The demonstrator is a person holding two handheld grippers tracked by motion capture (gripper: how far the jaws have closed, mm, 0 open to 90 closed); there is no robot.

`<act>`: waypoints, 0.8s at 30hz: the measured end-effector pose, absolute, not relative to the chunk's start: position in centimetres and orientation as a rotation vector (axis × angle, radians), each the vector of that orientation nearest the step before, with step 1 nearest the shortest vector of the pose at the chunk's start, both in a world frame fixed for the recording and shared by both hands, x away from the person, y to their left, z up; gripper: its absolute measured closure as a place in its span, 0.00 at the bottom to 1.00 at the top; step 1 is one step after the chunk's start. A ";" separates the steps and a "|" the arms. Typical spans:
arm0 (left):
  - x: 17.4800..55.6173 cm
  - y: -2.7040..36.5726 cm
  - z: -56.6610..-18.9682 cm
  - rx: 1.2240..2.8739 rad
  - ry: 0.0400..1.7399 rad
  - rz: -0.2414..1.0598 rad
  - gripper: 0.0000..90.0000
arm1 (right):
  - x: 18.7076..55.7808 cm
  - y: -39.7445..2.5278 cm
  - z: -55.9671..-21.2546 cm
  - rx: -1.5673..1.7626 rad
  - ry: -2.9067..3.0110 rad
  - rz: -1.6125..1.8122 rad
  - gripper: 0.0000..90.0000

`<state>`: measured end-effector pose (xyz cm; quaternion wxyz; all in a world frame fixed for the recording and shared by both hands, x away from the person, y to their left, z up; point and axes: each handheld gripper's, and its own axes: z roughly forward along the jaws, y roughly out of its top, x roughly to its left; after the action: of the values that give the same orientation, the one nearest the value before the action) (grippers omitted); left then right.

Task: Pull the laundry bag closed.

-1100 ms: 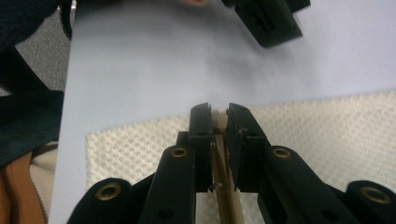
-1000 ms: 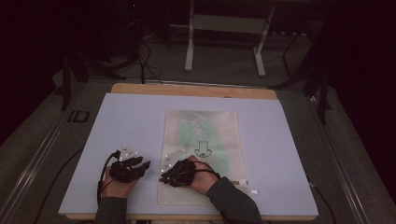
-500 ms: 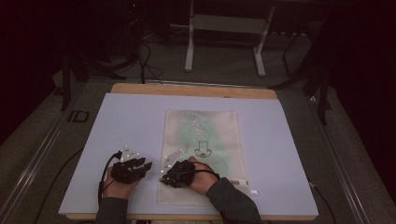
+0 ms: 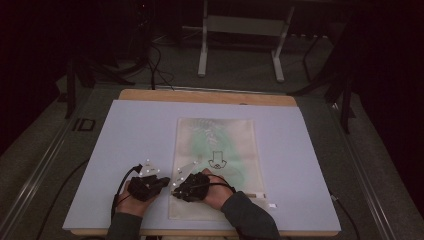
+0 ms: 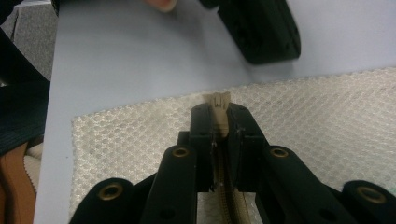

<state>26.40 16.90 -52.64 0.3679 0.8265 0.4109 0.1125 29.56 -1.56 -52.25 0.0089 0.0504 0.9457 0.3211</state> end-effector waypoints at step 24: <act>26.3 15.8 -52.9 2.149 1.015 0.228 0.98 | 29.5 -1.7 -52.4 0.161 2.946 1.019 0.91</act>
<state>26.32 15.80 -52.90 0.3680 0.8369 0.3954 0.0889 29.51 -1.69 -52.38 0.0101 0.0516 0.9438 0.3264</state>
